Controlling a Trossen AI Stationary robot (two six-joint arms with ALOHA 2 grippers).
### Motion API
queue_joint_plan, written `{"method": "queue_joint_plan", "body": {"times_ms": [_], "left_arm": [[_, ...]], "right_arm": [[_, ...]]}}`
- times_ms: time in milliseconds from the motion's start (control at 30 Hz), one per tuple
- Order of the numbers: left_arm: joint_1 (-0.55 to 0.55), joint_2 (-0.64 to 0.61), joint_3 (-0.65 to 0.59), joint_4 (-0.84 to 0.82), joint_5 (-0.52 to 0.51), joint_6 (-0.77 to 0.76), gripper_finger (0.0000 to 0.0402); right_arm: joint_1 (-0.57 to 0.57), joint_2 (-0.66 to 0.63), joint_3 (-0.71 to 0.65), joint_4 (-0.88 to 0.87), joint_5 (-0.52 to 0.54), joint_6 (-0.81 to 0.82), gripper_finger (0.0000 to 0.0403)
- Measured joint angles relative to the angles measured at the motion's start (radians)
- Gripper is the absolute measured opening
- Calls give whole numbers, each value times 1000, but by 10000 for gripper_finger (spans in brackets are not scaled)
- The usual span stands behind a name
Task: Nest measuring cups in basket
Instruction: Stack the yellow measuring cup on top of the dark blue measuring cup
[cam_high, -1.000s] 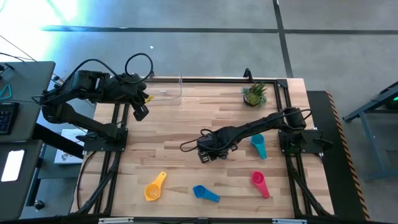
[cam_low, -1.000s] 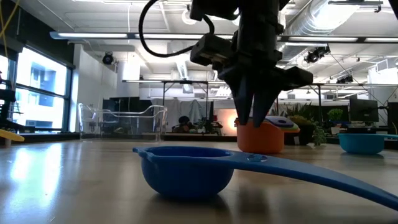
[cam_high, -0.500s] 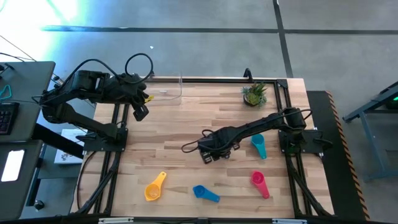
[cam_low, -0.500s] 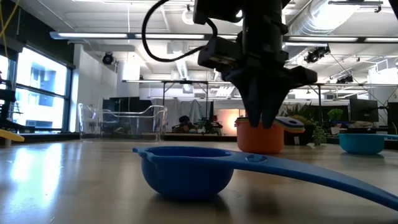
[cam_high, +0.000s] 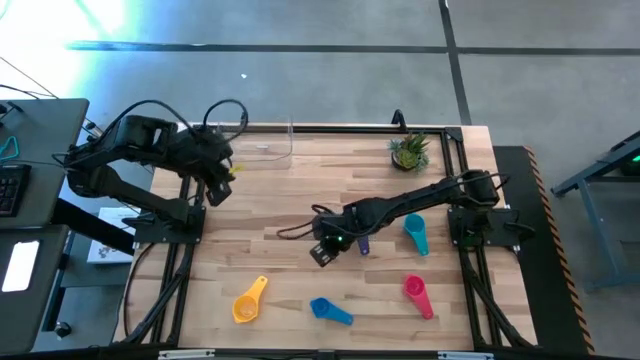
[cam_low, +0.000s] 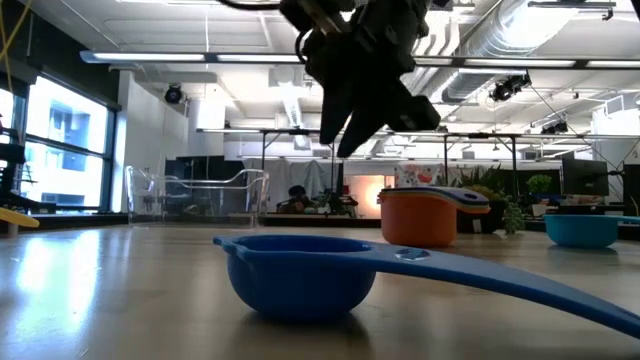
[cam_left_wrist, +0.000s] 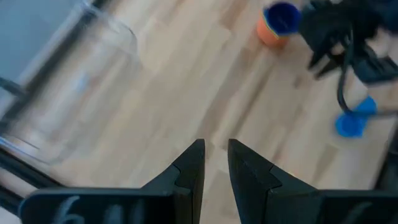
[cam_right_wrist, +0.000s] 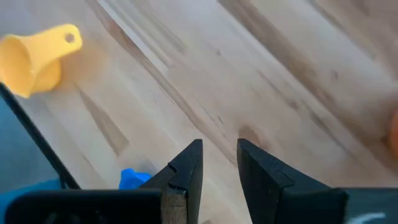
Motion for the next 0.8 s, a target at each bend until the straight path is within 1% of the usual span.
{"method": "queue_joint_plan", "body": {"times_ms": [100,367,600,800], "left_arm": [[-46,-36,-36,-2,8,-86,62],[-174,-116,-178,-2,10,-357,62],[-248,-128,-258,0,17,-503,62],[-321,-124,-297,2,49,-609,62]], "right_arm": [[-14,-28,0,-10,1,-48,91],[-70,-125,0,-14,4,-176,91],[-116,-191,0,-19,2,-273,91],[-133,-220,0,1,-30,-348,91]]}}
